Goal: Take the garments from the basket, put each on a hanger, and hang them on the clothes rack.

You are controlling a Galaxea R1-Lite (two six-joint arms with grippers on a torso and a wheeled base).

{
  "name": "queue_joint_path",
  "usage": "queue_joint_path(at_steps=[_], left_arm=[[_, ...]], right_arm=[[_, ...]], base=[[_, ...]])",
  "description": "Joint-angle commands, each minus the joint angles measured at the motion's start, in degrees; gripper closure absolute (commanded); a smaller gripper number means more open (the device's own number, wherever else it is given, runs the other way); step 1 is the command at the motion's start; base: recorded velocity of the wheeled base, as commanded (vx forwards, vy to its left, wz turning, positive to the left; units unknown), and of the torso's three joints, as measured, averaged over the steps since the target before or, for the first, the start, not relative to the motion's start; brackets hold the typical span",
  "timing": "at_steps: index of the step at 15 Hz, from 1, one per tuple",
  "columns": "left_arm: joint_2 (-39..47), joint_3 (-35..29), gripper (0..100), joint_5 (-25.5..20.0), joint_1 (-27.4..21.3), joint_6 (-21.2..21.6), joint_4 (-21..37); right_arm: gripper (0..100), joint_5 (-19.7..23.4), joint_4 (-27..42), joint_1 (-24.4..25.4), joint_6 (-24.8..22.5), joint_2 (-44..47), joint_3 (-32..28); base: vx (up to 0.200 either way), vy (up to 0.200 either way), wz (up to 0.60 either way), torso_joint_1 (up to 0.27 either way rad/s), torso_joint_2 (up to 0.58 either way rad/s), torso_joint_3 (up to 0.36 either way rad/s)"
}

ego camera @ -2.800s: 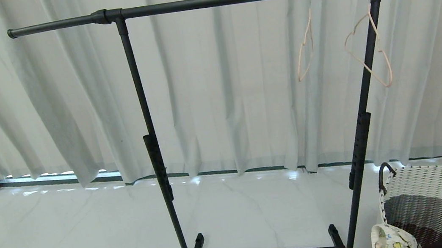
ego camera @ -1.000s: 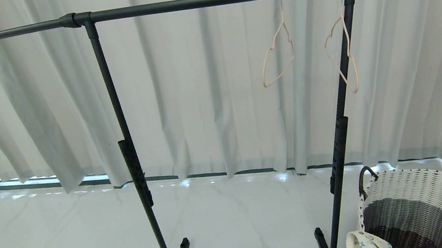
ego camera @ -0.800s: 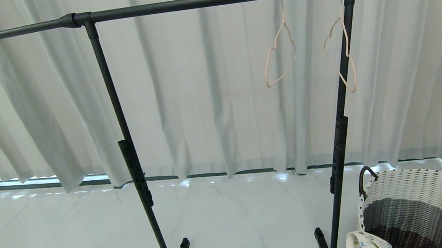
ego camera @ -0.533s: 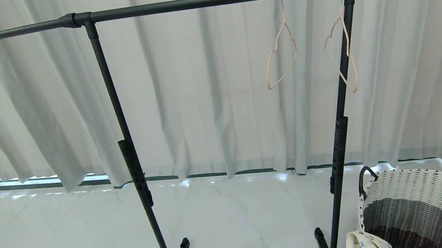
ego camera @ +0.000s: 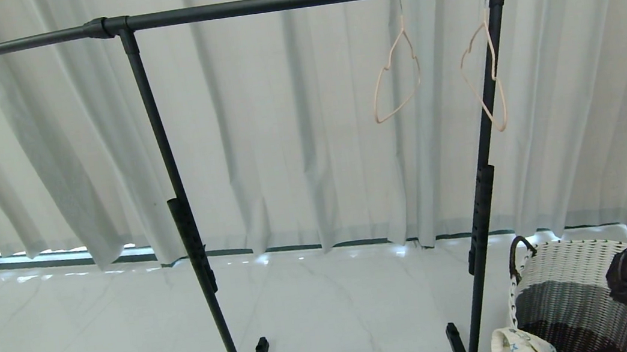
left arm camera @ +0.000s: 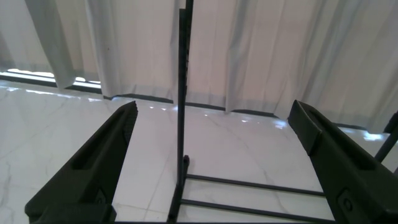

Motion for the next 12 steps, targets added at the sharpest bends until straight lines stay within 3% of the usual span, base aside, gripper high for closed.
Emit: queue_joint_path(at_steps=[1,7,12], left_arm=[[0.1,0.0,0,0.0,0.0,0.0,0.0],[0.1,0.0,0,0.0,0.0,0.0,0.0],[0.1,0.0,0,0.0,0.0,-0.1,0.0]], right_arm=[[0,-0.1,-3.5,-0.4,-1.4,11.9,4.1],[0,0.1,-26.1,-2.6,-1.4,25.6,8.9],[0,-0.3,-27.7,-2.7,-3.4,26.8,8.0]], base=[[0.0,0.0,0.0,0.0,0.0,0.0],[0.0,0.0,0.0,0.0,0.0,0.0],[0.0,0.0,0.0,0.0,0.0,0.0]])
